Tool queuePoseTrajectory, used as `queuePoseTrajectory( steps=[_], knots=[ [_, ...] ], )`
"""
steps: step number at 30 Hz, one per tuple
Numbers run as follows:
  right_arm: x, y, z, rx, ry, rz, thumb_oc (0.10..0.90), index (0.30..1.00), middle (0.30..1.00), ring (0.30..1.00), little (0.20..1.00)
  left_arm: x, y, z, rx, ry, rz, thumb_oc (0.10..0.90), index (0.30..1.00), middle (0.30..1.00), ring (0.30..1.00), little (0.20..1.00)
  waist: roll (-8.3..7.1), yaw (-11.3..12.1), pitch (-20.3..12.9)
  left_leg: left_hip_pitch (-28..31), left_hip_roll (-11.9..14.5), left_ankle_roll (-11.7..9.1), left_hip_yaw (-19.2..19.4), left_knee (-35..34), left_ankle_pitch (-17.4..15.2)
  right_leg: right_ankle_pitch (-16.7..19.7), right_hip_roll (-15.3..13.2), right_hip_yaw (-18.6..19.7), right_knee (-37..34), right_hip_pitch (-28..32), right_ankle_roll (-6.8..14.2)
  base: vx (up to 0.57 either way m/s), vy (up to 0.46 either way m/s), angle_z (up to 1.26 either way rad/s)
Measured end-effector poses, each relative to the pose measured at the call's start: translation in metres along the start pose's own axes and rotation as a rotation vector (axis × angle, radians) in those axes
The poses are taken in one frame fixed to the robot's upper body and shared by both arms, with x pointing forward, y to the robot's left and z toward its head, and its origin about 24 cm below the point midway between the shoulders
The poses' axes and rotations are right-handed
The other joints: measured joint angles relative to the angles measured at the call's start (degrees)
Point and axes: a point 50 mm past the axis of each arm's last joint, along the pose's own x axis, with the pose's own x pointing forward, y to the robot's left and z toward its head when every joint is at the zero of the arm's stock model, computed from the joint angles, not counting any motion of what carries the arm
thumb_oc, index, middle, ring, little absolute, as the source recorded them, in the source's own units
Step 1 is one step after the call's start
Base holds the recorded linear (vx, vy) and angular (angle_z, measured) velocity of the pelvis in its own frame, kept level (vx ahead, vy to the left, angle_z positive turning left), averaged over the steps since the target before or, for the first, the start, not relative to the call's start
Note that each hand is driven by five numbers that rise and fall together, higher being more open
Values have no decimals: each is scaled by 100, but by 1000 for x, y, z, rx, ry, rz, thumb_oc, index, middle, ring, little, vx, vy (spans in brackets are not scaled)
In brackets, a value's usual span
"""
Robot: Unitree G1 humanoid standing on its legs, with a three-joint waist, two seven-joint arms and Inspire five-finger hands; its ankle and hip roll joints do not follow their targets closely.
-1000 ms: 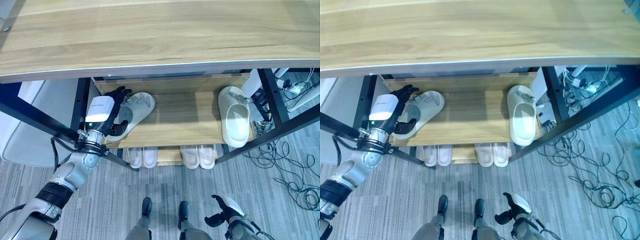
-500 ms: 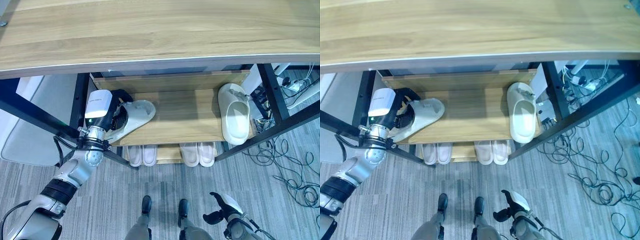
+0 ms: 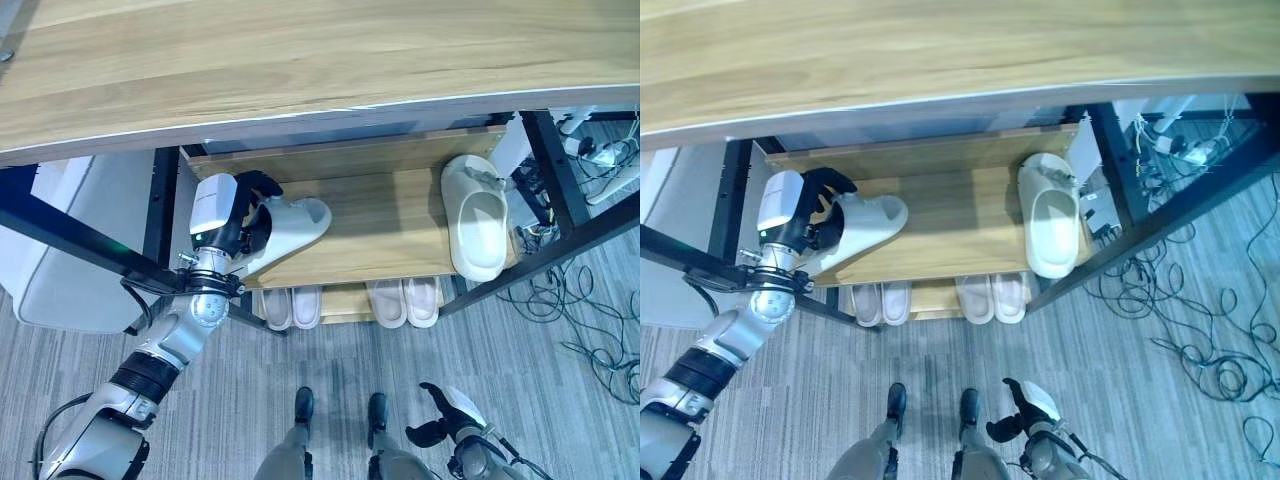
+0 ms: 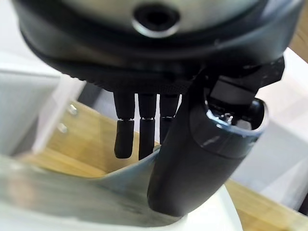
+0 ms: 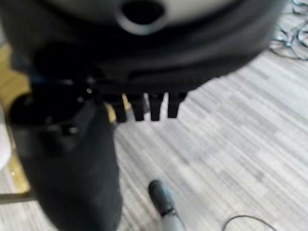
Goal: Arrange the slippers neatly on the shoe rack.
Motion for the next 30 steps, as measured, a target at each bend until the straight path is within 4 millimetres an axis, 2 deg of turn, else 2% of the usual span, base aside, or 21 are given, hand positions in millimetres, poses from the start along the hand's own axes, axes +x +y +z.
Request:
queuePoseTrajectory(
  steps=[3, 6, 14, 17, 23, 30],
  knots=[
    [0, -1, 0, 2, 1, -13, 800, 900, 900, 900, 900, 6, -9, 14, -67, -22, -13, 400, 300, 300, 300, 300, 13, -84, 9, 15, 2, 2, 23, 0, 1, 7, 0, 19, -1, 0, 4, 6, -9, -4],
    [0, -1, 0, 1, 4, -17, 800, 900, 900, 900, 900, 10, -10, 19, -72, -38, -18, 400, 300, 300, 300, 300, 39, -180, 23, 38, 8, 2, 66, -1, 1, 11, 1, 64, -4, -3, -1, 17, -15, -9],
    [1, -8, -5, 31, 28, -41, 800, 900, 900, 900, 900, 41, 4, 35, -102, -75, 35, 400, 300, 300, 300, 300, 338, -315, 179, 114, 20, 2, 341, -2, 1, 81, 7, 322, -3, -45, -16, 27, -17, -15],
    [0, -13, -9, 26, 40, -49, 800, 900, 900, 900, 900, 52, 12, 41, -98, -83, 72, 400, 300, 300, 300, 300, 443, -459, 195, 114, 22, 2, 365, -2, 1, 98, 9, 351, -1, -60, -26, 32, -18, -8],
    [1, -20, -15, 35, 57, -67, 800, 900, 900, 900, 900, 65, 13, 46, -73, -90, 75, 400, 300, 300, 300, 300, 464, -518, 188, 118, 33, 2, 523, -2, 1, 121, 19, 519, 0, -132, -47, 23, -13, -14],
    [1, -17, -3, 38, 7, -78, 800, 900, 900, 900, 900, 66, 8, 43, -46, -74, 57, 400, 300, 300, 300, 300, 524, -608, 183, 115, 29, 3, 543, -3, 1, 136, 16, 633, 2, -192, -48, 20, 0, -8]
  ],
)
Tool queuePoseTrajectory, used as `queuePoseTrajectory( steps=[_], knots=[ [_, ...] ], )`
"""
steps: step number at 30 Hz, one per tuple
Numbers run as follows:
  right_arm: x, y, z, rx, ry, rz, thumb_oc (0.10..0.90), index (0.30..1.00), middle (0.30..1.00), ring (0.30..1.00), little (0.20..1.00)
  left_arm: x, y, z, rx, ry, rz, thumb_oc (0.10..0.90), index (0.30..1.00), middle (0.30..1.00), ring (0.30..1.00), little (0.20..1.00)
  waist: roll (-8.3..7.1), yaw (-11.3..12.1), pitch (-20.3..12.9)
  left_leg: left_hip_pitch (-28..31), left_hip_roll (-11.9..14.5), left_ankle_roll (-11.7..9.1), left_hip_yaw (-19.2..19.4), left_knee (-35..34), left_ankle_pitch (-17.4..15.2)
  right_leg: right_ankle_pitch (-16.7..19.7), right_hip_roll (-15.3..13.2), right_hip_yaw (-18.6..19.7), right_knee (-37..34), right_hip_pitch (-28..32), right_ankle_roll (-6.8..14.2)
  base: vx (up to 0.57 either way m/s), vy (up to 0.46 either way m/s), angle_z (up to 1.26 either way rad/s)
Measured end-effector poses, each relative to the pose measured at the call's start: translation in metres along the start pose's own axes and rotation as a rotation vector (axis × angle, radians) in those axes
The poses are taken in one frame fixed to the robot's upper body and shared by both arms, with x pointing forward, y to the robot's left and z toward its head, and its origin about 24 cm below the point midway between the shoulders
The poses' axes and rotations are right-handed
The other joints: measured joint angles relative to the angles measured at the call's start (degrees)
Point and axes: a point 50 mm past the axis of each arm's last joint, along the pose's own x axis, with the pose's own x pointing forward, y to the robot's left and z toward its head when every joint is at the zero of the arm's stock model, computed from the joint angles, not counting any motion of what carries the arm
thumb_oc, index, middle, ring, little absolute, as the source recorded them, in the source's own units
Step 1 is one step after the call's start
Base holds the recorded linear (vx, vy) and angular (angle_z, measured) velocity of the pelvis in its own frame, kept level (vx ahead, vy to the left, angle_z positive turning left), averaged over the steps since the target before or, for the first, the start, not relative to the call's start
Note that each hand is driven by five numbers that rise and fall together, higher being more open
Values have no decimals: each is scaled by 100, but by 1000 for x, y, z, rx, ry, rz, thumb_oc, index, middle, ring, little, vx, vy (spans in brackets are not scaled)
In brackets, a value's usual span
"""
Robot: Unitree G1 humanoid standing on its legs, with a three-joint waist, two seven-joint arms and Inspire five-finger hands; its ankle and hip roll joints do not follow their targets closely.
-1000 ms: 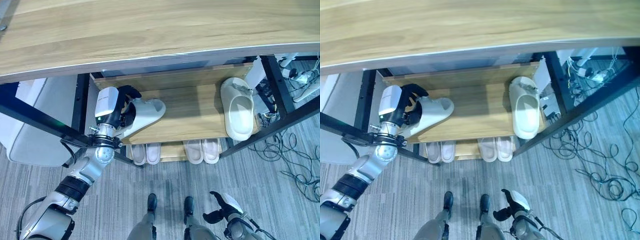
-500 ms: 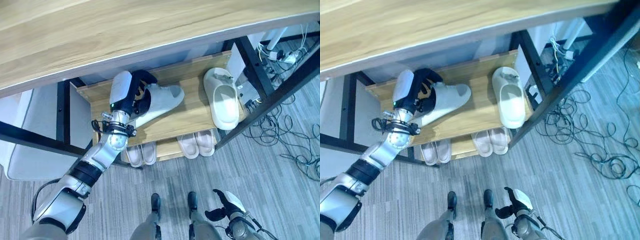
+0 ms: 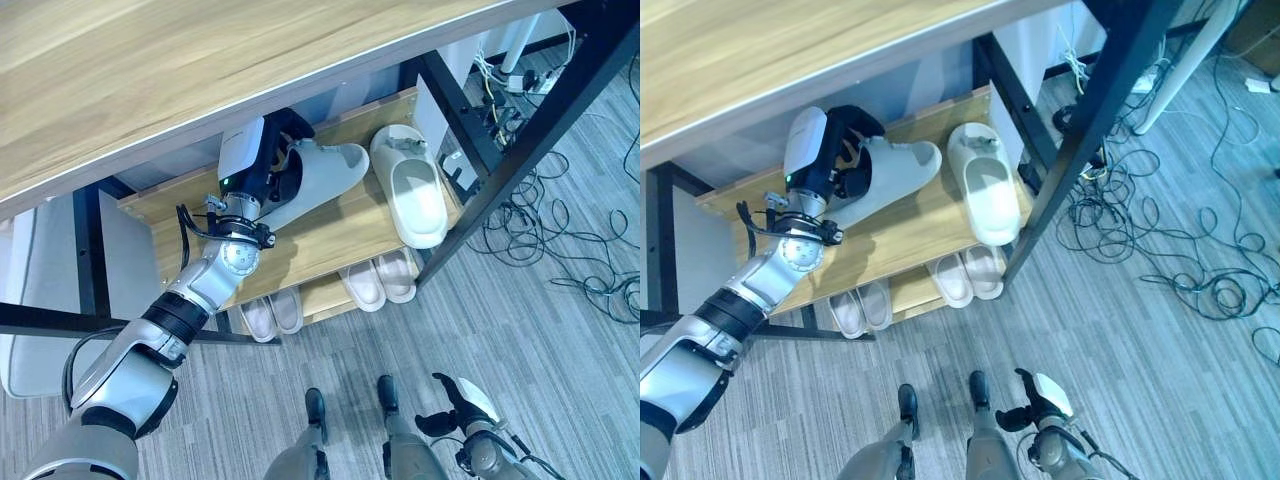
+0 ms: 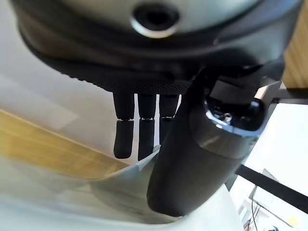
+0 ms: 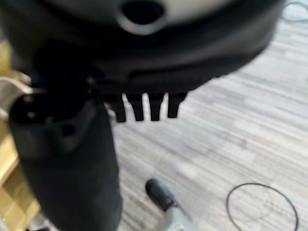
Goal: Arrange the slippers neatly on the shoe rack.
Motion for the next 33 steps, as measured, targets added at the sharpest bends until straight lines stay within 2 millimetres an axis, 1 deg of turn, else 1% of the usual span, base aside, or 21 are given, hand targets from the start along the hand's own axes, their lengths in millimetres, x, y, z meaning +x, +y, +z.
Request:
queuePoseTrajectory(
  steps=[3, 8, 9, 10, 20, 24, 27, 33],
  knots=[
    [0, 0, 0, -2, 1, -1, 800, 900, 900, 900, 900, 1, -5, -3, -1, 26, -8, 400, 300, 300, 300, 300, 68, -9, 5, -10, 0, 0, 0, 0, 0, 0, 0, -2, 0, -9, 0, 0, 0, 0],
    [-1, 0, -2, -3, 4, -7, 800, 900, 900, 900, 900, -1, -11, -1, -15, 29, -24, 400, 300, 300, 300, 300, 81, -11, 1, -34, 0, 0, -10, 0, 0, 2, 1, -10, 0, -29, 0, 0, 0, 0],
    [-1, 0, -1, -3, 3, -13, 800, 900, 900, 900, 900, -1, -13, 0, -20, 28, -26, 530, 495, 495, 495, 495, 81, -11, 1, -36, -2, 0, -13, 0, 0, 2, -1, -12, 0, -29, 1, 0, 0, 0],
    [-1, 0, -1, -3, 3, -17, 800, 900, 900, 900, 900, -1, -14, 1, -25, 27, -28, 800, 900, 900, 900, 900, 81, -11, 1, -37, -4, 0, -14, 0, 0, 3, -2, -12, 1, -29, 2, 0, 0, 0],
    [-1, 1, 4, -12, -27, -12, 800, 900, 900, 900, 900, -2, -29, 16, -91, 17, -26, 800, 900, 900, 900, 900, 80, 0, 1, -39, -4, 1, -41, 0, 1, 11, -3, -64, 2, -3, 11, -4, -5, 2],
    [-1, 3, 7, -23, -46, -19, 800, 900, 900, 900, 900, -5, -44, 27, -133, 37, -36, 800, 900, 900, 900, 900, 80, 13, 1, -7, -2, 20, -138, 0, 15, 9, -4, -175, 1, 83, 14, 0, 1, 13],
    [-1, 6, 10, -22, -52, -14, 800, 900, 900, 900, 900, -6, -45, 27, -117, 36, -38, 800, 900, 900, 900, 900, 80, 9, 1, 25, -2, 20, -191, 0, 15, 9, -4, -210, 1, 124, 14, -11, -6, 5],
    [1, 6, 8, -31, -32, -9, 800, 900, 900, 900, 900, -6, -44, 28, -81, 8, -44, 800, 900, 900, 900, 900, 81, 36, 0, 69, 1, 31, -272, 0, 23, 8, -3, -307, -1, 203, 14, -16, -4, 7]
  ],
)
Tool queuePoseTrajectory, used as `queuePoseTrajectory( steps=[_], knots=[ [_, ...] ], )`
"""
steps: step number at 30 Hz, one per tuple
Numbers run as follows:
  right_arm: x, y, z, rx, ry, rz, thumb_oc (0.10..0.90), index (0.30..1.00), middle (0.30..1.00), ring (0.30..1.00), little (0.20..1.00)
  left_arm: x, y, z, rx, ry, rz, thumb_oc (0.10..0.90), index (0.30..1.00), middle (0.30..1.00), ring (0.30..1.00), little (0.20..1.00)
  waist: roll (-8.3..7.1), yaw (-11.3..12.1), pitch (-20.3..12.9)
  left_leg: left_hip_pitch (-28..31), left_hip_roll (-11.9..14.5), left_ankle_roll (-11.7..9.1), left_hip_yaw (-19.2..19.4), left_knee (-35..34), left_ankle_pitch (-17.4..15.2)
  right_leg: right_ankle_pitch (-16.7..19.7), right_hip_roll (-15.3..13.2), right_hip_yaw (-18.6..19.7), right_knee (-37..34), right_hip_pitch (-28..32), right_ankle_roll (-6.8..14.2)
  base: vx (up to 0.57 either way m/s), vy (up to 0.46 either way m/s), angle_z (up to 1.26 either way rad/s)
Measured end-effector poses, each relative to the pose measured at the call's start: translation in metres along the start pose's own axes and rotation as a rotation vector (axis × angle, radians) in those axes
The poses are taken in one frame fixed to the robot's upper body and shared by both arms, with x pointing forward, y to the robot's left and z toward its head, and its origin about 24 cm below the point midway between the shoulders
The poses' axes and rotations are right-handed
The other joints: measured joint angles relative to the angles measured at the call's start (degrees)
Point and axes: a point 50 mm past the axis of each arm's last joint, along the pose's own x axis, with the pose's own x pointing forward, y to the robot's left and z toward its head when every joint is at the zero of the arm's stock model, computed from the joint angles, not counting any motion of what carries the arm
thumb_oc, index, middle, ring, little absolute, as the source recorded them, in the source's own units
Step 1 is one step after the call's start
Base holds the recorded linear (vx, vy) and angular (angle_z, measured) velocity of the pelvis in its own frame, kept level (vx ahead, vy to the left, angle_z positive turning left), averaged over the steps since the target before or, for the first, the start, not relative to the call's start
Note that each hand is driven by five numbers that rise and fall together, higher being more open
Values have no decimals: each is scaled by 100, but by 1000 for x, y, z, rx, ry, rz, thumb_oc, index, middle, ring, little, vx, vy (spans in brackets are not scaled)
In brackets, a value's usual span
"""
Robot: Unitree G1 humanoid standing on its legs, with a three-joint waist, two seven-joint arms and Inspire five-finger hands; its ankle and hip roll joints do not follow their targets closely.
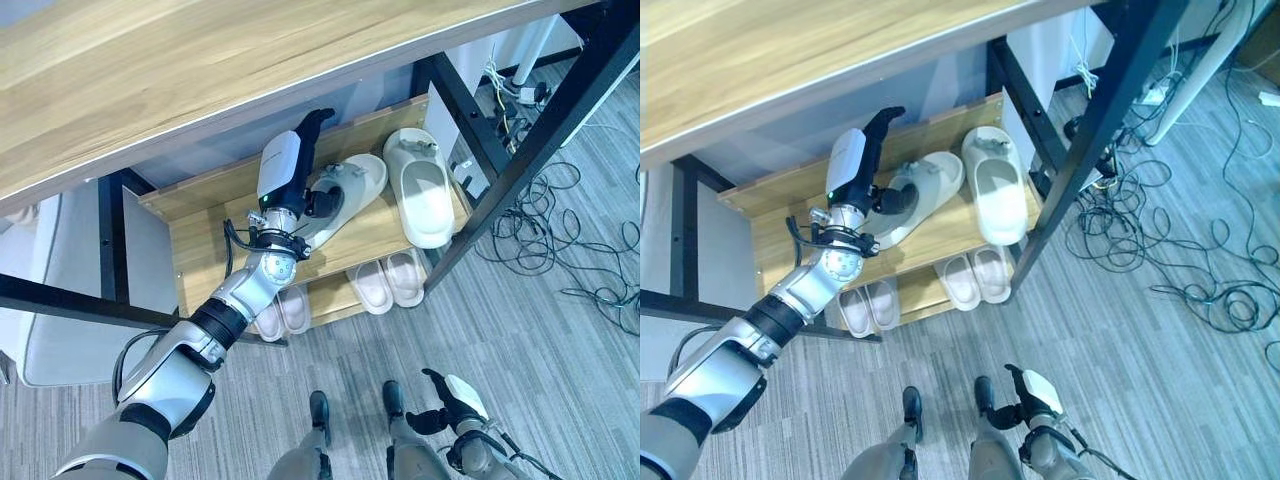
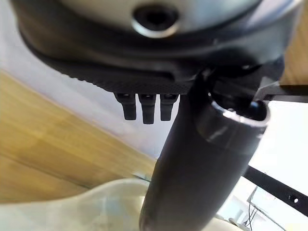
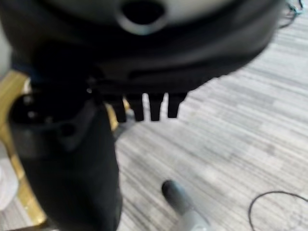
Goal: Arrange the slippers neatly on the shoe rack.
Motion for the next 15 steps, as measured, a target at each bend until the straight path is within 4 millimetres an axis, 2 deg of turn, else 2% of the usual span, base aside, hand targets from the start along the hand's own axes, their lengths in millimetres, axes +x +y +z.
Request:
queuePoseTrajectory(
  steps=[3, 11, 15],
  knots=[
    [1, -1, 0, -1, -1, -3, 800, 900, 900, 900, 900, -3, -1, -2, 6, 4, -5, 800, 900, 900, 900, 900, 2, 29, -1, 2, 0, 10, -18, 0, 8, 2, 0, -15, 1, 11, -3, -5, -1, 1],
    [1, 1, 1, -1, 4, 2, 800, 900, 900, 900, 900, -28, -9, -23, -29, 86, -26, 800, 900, 900, 900, 900, 2, 130, -2, 99, -1, 6, -88, 0, 19, -2, 0, -82, 1, 147, 0, -13, 1, 4],
    [1, 6, 1, 7, 23, 13, 800, 900, 900, 900, 900, -40, -9, -29, -112, 139, -26, 800, 900, 900, 900, 900, 1, 153, -3, 135, -3, 6, -252, 0, 52, -13, -2, -242, -1, 260, 5, -5, 5, 19]
  ],
)
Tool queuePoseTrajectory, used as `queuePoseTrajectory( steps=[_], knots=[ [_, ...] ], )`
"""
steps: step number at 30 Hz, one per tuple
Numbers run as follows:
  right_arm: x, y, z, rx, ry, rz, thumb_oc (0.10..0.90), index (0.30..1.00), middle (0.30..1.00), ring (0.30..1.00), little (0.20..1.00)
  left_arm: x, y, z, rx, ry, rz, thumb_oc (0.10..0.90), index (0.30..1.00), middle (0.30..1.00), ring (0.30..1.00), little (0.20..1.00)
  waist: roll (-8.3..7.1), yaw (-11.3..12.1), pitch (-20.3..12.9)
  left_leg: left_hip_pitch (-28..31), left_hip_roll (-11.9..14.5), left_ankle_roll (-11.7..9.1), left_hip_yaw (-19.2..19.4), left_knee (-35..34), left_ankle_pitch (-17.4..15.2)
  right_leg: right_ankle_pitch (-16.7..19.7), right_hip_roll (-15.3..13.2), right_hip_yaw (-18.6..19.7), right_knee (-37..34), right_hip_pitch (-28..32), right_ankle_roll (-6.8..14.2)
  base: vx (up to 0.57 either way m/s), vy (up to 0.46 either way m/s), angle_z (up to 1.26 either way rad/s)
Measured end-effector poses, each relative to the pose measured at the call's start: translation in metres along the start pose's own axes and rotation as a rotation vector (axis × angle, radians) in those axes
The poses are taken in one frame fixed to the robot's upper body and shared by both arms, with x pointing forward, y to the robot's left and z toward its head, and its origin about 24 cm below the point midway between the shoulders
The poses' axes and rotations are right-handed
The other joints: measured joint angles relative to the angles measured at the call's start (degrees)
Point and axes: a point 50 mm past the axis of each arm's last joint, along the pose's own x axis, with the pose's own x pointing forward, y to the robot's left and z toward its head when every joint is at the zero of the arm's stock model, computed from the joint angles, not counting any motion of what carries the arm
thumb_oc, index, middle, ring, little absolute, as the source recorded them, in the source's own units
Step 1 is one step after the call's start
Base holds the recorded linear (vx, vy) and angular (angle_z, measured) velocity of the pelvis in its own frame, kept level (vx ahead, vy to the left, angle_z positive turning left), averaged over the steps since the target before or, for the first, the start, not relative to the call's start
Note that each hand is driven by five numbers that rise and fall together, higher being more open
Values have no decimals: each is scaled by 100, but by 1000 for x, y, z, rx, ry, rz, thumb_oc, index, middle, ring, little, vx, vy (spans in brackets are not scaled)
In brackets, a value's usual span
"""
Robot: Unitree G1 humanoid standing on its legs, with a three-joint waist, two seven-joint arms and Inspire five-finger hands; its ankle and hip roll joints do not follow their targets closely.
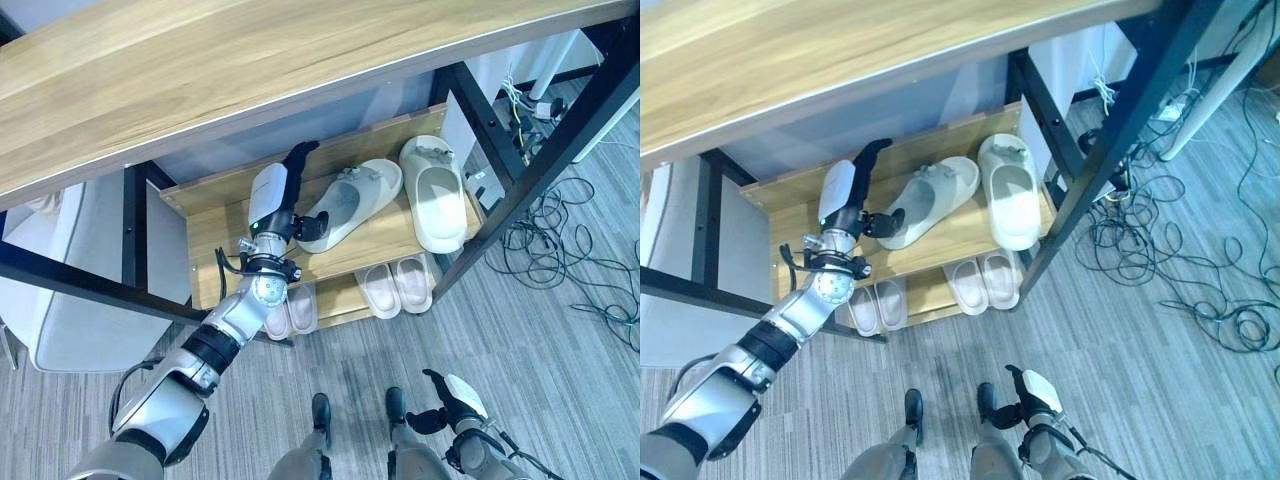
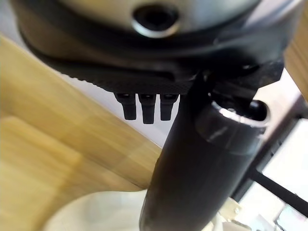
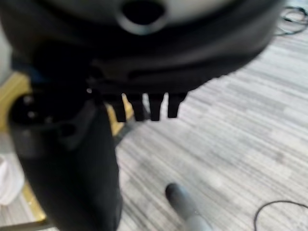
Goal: Arrange the slippers neatly on the shoe rack.
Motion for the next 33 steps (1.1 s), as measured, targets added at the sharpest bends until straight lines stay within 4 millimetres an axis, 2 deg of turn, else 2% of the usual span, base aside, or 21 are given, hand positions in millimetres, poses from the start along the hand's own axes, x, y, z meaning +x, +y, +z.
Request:
queuePoseTrajectory(
  steps=[12, 17, 20, 26, 33],
  knots=[
    [0, 1, -3, -7, 29, 7, 800, 900, 900, 900, 900, -30, -15, -24, -208, 171, -92, 800, 900, 900, 900, 900, -13, 173, -34, 56, -18, 15, -160, -1, 33, -11, -11, -161, 1, 132, -17, -3, 5, 7],
    [-1, 9, 1, -2, 35, 23, 800, 900, 900, 900, 900, -48, -31, -33, -382, 279, -141, 800, 900, 900, 900, 900, -123, 227, -203, 56, -14, 16, -164, 0, 38, -14, -7, -168, -1, 133, -15, 0, 0, 0],
    [-2, 15, -1, -8, 50, 41, 800, 900, 900, 900, 900, -56, -37, -36, -449, 319, -166, 800, 900, 900, 900, 900, -138, 259, -317, 57, -15, 15, -167, -2, 37, -20, -8, -172, -4, 136, -15, 0, 0, 0],
    [-6, 19, -8, -15, 81, 69, 800, 900, 900, 900, 900, -58, -40, -35, -466, 323, -195, 800, 900, 900, 900, 900, -109, 276, -353, 57, -15, 14, -268, -2, 40, -39, -4, -258, -4, 172, 2, 16, 1, 7],
    [-7, 20, -10, -15, 85, 73, 800, 900, 900, 900, 900, -63, -54, -27, -489, 311, -259, 800, 900, 900, 900, 900, -93, 273, -364, 57, -17, 29, -281, -2, 51, -21, -4, -265, -3, 177, -23, 3, 1, 0]
  ],
)
